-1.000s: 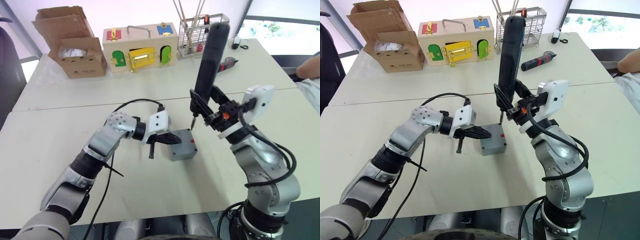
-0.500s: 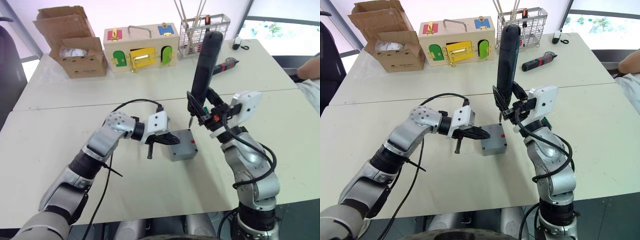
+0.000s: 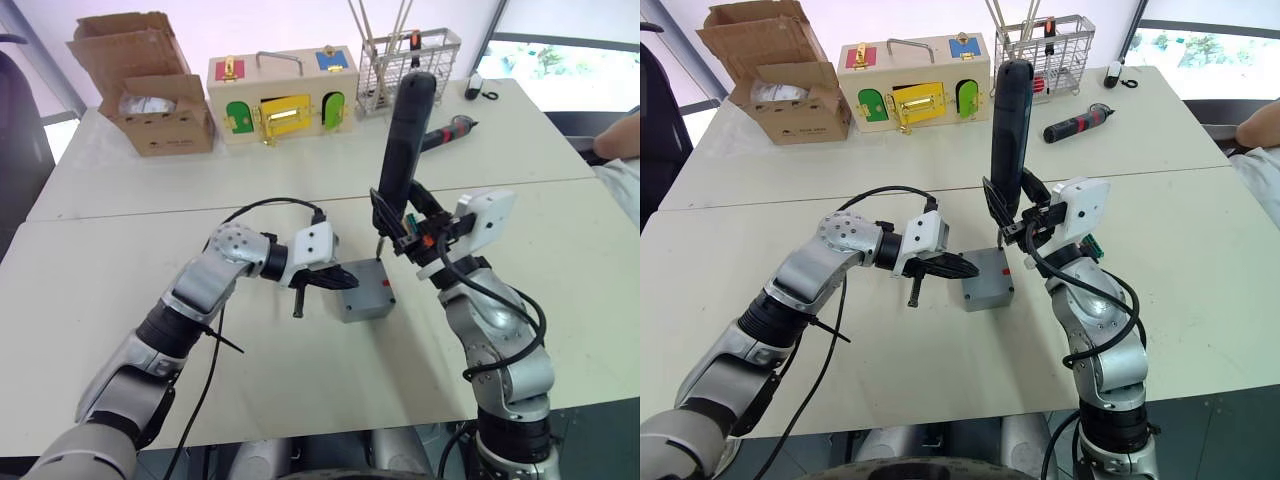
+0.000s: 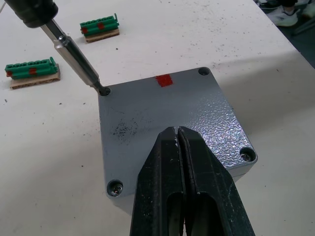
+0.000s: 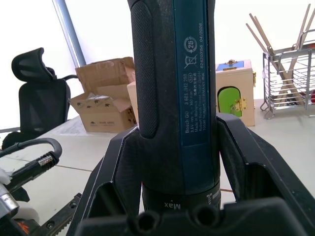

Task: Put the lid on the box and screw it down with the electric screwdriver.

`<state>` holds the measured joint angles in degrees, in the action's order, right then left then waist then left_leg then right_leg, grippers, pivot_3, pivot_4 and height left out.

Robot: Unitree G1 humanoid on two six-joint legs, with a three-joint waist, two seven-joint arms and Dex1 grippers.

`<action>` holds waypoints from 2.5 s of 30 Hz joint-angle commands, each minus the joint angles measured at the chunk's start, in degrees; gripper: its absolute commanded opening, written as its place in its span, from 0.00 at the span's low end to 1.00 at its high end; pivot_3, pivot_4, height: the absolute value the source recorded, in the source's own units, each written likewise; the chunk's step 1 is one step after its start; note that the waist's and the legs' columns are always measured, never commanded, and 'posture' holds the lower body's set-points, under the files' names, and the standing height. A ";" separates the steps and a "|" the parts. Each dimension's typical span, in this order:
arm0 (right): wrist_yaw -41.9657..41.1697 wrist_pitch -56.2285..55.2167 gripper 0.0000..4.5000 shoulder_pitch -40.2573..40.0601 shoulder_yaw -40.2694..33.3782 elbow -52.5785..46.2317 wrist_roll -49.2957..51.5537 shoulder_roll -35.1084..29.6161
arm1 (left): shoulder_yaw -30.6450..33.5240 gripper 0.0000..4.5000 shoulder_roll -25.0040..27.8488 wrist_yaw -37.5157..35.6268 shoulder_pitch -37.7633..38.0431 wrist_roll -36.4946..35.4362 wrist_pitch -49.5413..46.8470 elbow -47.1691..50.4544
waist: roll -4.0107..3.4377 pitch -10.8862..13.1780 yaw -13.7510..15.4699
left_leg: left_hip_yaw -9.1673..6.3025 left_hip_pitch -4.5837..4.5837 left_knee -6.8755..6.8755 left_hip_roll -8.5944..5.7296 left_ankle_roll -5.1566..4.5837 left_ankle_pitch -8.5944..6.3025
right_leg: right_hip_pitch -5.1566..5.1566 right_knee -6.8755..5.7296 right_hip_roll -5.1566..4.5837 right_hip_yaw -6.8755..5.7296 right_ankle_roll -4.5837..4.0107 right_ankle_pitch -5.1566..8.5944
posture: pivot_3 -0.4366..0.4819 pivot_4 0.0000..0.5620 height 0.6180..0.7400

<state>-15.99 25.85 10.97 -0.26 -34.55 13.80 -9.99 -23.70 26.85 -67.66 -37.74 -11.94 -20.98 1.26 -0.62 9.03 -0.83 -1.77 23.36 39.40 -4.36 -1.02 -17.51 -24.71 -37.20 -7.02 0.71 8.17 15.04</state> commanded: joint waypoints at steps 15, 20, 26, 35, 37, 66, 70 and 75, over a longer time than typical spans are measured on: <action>-2.83 -7.46 0.46 -7.99 6.28 0.62 -3.36 -3.39 | -0.36 0.00 0.19 -0.21 0.46 0.83 -0.38 0.60 | 0.31 -0.18 0.03 | -0.05 -0.14 0.00 0.02 -0.01 0.00 | 0.17 0.03 0.04 -0.01 0.00 0.00 | 0.48 0.27 0.97; -2.36 -8.41 0.46 -10.91 7.04 2.83 -4.28 -3.39 | -0.87 0.00 0.28 -0.18 0.70 1.62 -0.25 1.07 | 0.74 -0.44 0.03 | -0.03 -0.64 -0.17 0.05 -0.02 -0.01 | 0.61 0.15 0.06 0.00 -0.01 0.01 | 0.48 0.27 0.97; -2.48 -9.56 0.46 -11.71 5.48 5.68 -4.01 -3.71 | -0.57 0.00 0.23 -0.27 0.83 1.85 -0.64 1.36 | 0.85 -0.52 0.17 | -0.11 -1.31 -0.25 0.19 -0.27 -0.17 | 1.53 0.83 0.21 0.00 -0.01 0.04 | 0.48 0.27 0.97; -3.23 -10.13 0.46 -11.44 4.32 7.46 -2.99 -3.83 | -0.61 0.00 0.33 -0.46 0.74 2.08 -1.07 1.41 | 1.07 -0.70 0.24 | -0.12 -1.31 -0.25 0.18 -0.14 -0.11 | 1.59 0.91 0.20 0.04 -0.01 0.03 | 0.48 0.27 0.97; -3.60 -9.67 0.46 -11.47 4.10 7.56 -2.31 -3.85 | -0.50 0.00 0.30 -0.20 0.82 2.10 -1.38 1.74 | 1.09 -0.71 0.26 | -0.12 -1.31 -0.25 0.18 -0.15 -0.11 | 1.60 0.93 0.20 0.05 -0.01 0.03 | 0.48 0.27 0.97; -6.06 -9.33 0.46 -9.71 1.81 9.31 -1.49 -7.36 | -0.60 0.00 -0.35 0.48 1.42 2.34 -1.09 1.74 | 1.27 -0.84 0.40 | -0.14 -1.31 -0.27 0.18 -0.21 -0.15 | 1.61 1.05 0.20 0.08 -0.01 0.03 | 0.48 0.27 0.97; -5.94 -8.85 0.46 -8.78 0.93 8.04 -0.74 -7.91 | -0.62 0.00 -0.97 0.28 0.74 2.36 -0.60 0.94 | 1.27 -0.84 0.57 | -0.15 -1.31 -0.27 0.17 -0.21 -0.16 | 1.62 1.07 0.19 0.09 -0.01 0.03 | 0.48 0.27 0.97; -5.52 0.29 0.46 -0.92 -5.04 -1.66 8.96 -10.69 | -0.91 0.00 -1.52 -0.46 0.56 2.53 0.09 0.06 | 1.17 -0.78 0.99 | -0.14 -1.17 -0.27 0.15 -0.19 -0.15 | 1.53 1.09 0.18 0.14 -0.02 0.03 | 0.48 0.27 0.97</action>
<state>-21.80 22.48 7.97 -1.95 -32.64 19.34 -19.40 -24.05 25.42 -67.66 -36.43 -9.94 -21.63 1.48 0.55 8.26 0.16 -1.91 22.22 39.13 -4.21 -1.21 -17.65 -23.22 -36.12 -6.84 0.85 8.15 15.07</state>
